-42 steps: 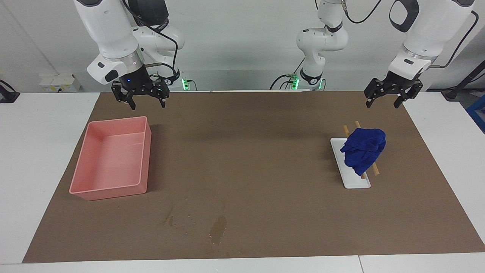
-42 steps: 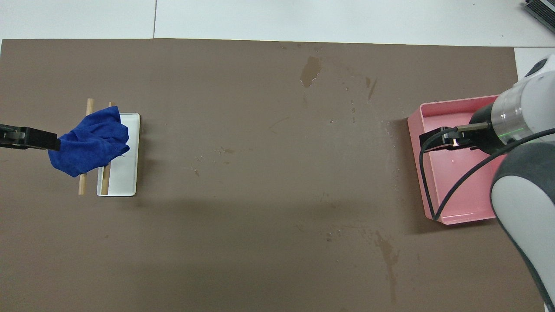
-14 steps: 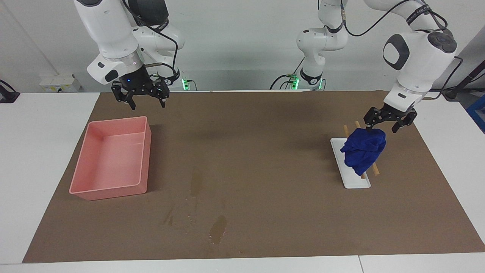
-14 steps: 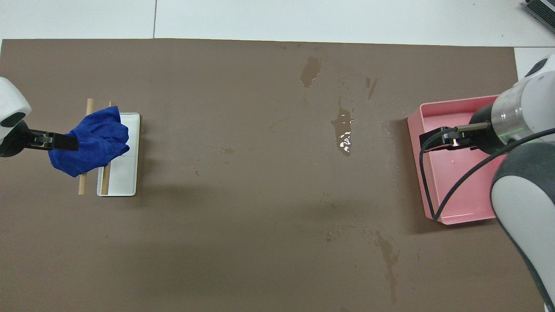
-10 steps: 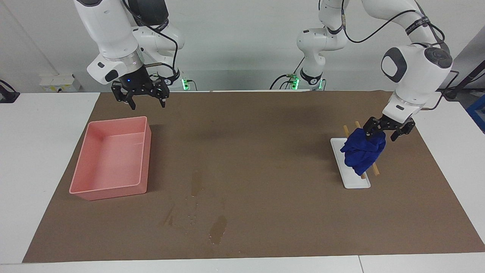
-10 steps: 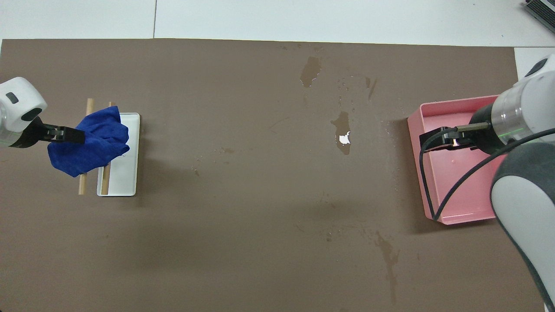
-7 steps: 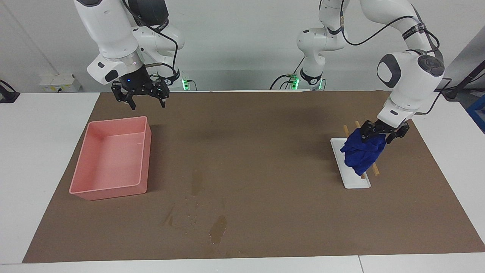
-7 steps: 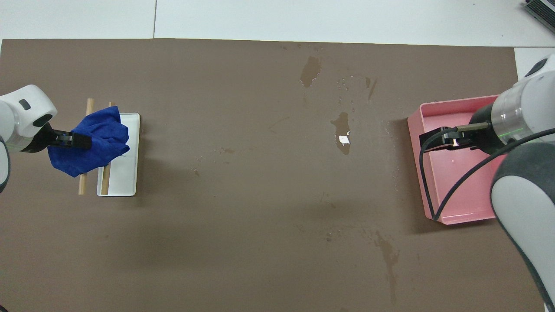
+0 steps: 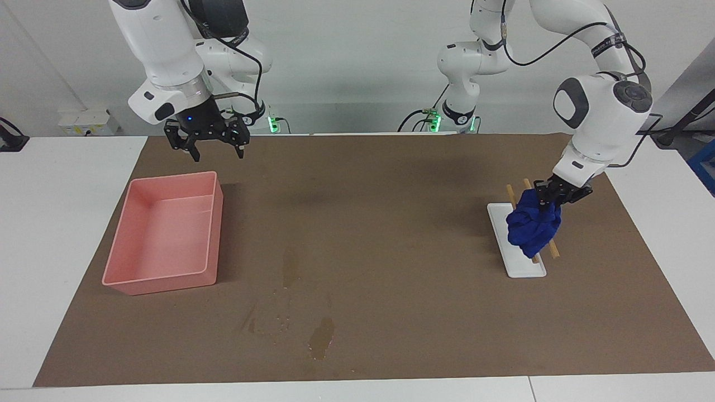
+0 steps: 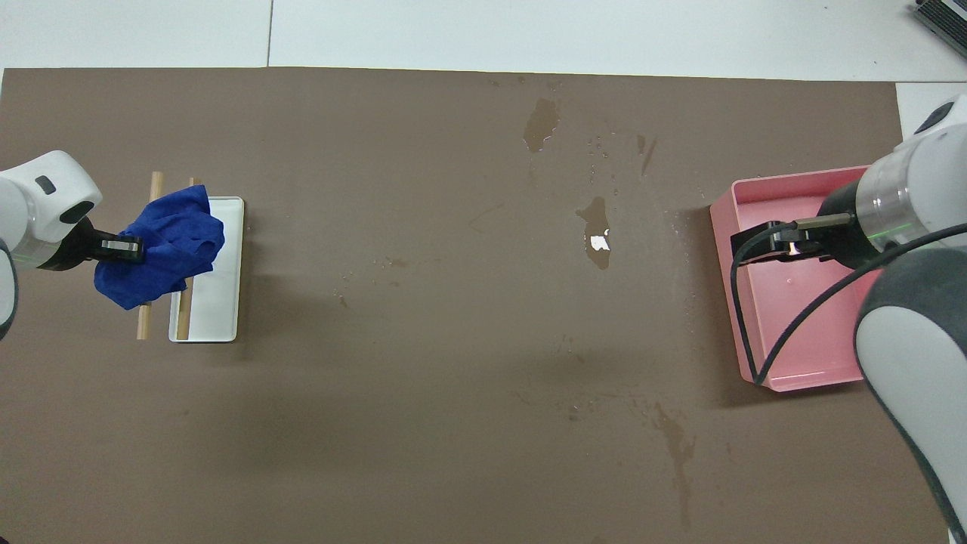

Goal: Wipe water with towel using both arms

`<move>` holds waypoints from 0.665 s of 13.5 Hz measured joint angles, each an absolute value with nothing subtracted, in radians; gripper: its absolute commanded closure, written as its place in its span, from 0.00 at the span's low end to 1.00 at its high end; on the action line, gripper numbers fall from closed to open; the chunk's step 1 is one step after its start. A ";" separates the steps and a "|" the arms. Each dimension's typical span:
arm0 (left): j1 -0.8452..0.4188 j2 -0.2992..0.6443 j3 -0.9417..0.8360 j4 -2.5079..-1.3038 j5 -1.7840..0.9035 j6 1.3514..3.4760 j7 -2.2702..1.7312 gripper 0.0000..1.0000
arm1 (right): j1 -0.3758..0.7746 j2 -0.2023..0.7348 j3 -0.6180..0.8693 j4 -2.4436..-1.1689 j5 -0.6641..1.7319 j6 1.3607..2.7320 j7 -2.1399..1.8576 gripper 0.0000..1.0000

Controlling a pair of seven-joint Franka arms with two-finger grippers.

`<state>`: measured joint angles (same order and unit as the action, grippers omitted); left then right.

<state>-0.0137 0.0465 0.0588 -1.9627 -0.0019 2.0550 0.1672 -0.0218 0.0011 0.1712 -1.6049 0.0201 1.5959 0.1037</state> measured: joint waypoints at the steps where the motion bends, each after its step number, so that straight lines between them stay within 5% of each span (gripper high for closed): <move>1: -0.014 0.041 0.057 -1.958 -0.014 2.043 0.153 1.00 | -0.022 0.001 0.171 -1.605 0.020 1.596 0.104 0.00; 9: -0.018 -0.035 0.047 -1.743 -0.148 1.782 0.060 1.00 | -0.022 0.001 0.171 -1.605 0.020 1.596 0.104 0.00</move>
<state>-0.0182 -0.0354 0.0474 -1.7432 -0.1482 1.7816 0.0604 -0.0218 0.0011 0.1712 -1.6049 0.0201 1.5959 0.1037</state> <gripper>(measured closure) 0.846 0.000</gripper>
